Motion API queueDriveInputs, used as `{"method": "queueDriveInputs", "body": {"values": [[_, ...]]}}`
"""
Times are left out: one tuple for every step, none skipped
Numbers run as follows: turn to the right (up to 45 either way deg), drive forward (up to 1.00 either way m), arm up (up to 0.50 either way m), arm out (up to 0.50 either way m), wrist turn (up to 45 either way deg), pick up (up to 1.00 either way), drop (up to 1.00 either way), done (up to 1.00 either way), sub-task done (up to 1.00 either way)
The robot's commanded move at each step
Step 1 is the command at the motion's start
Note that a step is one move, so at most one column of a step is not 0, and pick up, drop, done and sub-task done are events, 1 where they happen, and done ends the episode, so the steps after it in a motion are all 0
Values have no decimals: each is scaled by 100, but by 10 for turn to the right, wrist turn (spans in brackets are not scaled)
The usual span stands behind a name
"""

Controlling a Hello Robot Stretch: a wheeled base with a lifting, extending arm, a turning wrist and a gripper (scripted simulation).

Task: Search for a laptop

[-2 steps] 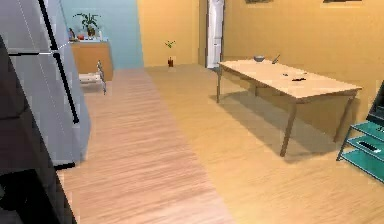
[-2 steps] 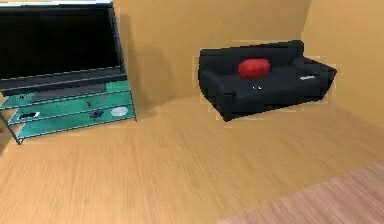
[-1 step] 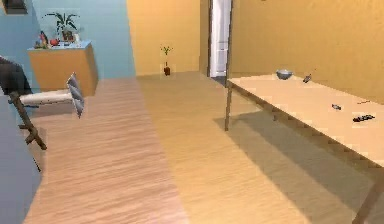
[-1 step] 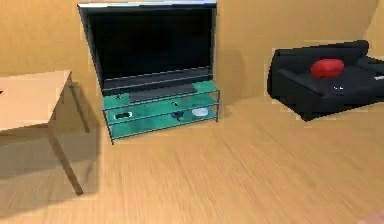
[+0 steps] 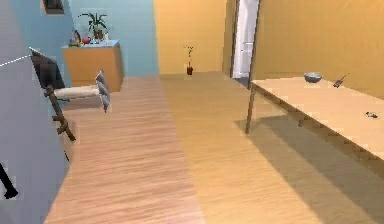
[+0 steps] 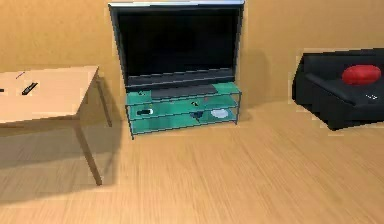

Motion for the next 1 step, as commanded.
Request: {"method": "queueDriveInputs", "body": {"values": [[0, 5, 0, 0, 0, 0, 0, 0, 0]]}}
